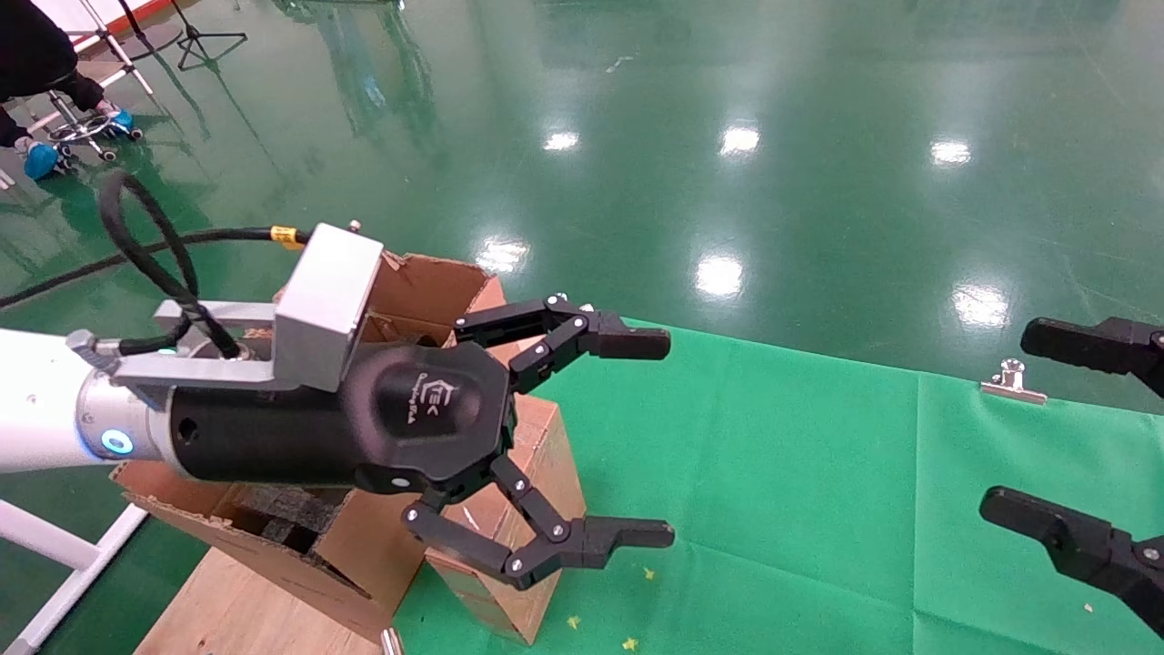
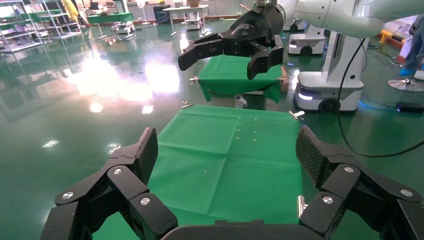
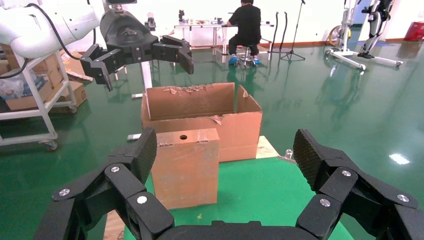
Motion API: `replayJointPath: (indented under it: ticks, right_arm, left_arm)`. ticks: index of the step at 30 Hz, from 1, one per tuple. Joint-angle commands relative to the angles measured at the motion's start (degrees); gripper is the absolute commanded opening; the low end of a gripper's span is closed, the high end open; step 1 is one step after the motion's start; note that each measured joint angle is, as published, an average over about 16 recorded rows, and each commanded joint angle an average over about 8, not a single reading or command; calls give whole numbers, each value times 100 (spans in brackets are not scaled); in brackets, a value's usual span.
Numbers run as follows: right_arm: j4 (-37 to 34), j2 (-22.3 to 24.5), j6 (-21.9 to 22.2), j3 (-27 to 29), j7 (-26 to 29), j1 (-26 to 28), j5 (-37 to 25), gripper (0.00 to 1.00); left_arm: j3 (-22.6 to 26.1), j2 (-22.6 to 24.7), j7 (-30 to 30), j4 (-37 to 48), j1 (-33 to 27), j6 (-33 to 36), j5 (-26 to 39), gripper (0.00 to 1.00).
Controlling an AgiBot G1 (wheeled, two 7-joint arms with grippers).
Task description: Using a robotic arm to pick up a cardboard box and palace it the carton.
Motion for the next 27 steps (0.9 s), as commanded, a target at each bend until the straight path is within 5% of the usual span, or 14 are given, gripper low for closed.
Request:
replayJointPath:
  ticks: [1,21,23,27]
  right_arm:
    - [0,0,0,0,0,0,0,100]
    - [0,0,0,0,0,0,0,98]
    - [0,0,0,0,0,0,0,85]
    - [0,0,0,0,0,0,0,37]
  left_arm:
    - [0,0,0,0,0,0,0,100]
    - [0,0,0,0,0,0,0,100]
    - [0,0,0,0,0,0,0,100]
    - [0,0,0,0,0,0,0,100]
